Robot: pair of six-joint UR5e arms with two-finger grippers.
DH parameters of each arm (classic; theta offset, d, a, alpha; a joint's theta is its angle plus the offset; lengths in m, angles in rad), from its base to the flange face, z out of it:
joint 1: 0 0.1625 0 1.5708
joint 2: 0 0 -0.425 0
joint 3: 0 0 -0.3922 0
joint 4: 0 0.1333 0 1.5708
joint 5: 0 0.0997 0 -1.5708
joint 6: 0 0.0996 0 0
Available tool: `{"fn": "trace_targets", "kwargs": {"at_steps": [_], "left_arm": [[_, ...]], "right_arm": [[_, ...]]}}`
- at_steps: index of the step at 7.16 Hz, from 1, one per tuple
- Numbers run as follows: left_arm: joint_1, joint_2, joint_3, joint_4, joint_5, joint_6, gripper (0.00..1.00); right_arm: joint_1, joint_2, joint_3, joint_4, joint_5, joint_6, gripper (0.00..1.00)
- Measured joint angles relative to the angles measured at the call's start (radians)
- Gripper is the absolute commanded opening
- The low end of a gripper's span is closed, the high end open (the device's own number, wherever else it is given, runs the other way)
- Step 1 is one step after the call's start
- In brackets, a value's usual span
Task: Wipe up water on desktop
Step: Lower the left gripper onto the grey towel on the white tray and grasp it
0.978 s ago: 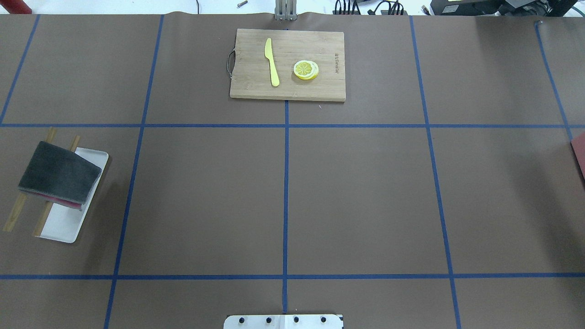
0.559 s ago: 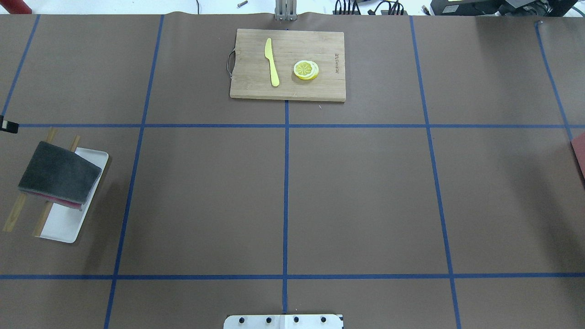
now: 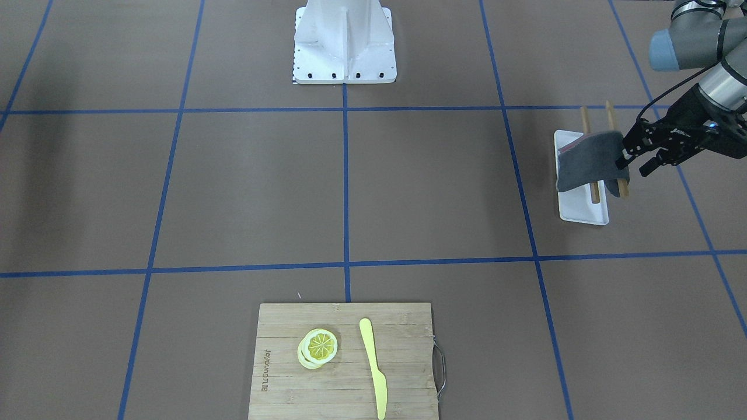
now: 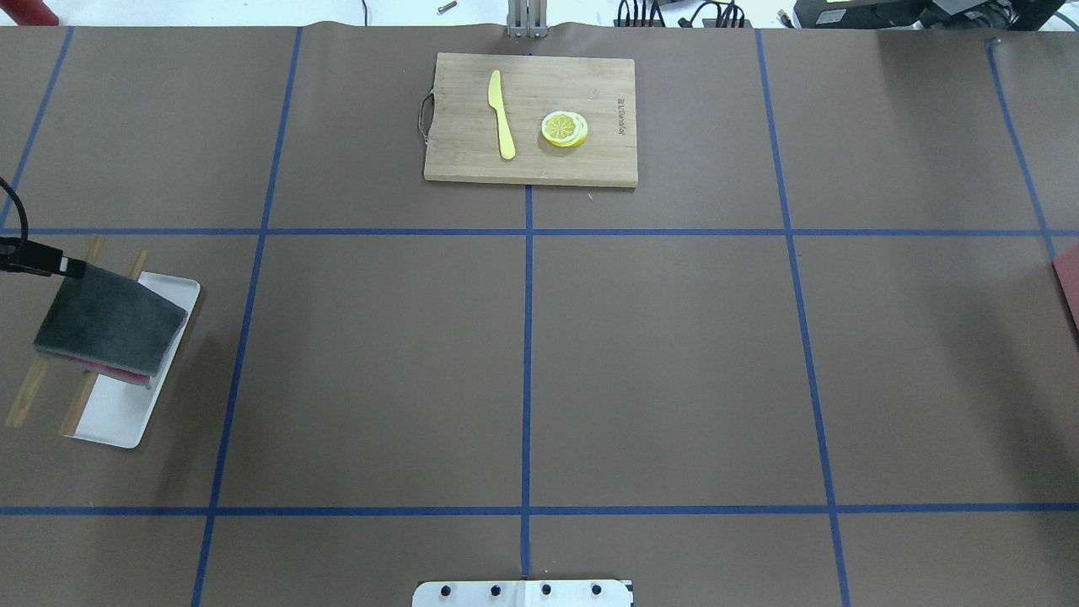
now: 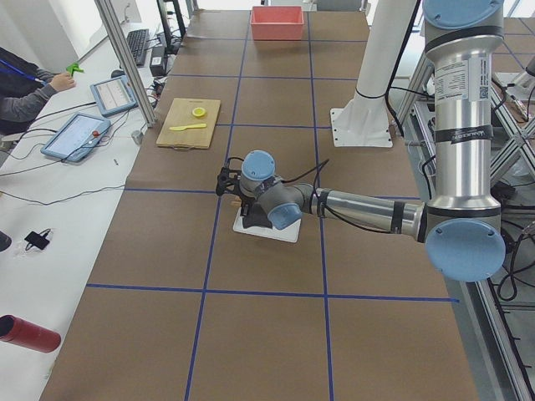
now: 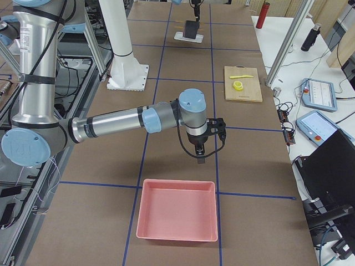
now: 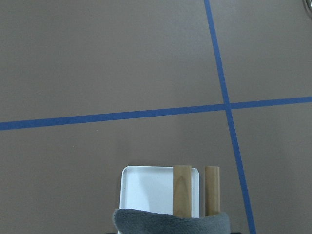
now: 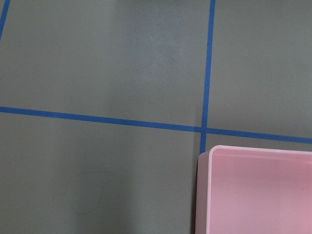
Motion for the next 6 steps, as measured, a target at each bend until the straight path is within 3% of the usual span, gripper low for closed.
{"fn": "trace_targets", "kwargs": {"at_steps": [2,5,6], "left_arm": [[0.013,0.002,0.004,-0.011,0.001,-0.001,0.26],[0.014,0.010,0.004,-0.020,0.001,-0.002,0.14],[0.014,0.014,0.003,-0.025,0.001,-0.002,0.00]], "right_arm": [[0.000,0.000,0.000,0.000,-0.001,0.000,1.00],[0.000,0.000,0.000,0.000,-0.001,0.000,1.00],[0.000,-0.001,0.000,0.000,-0.001,0.000,1.00]]}}
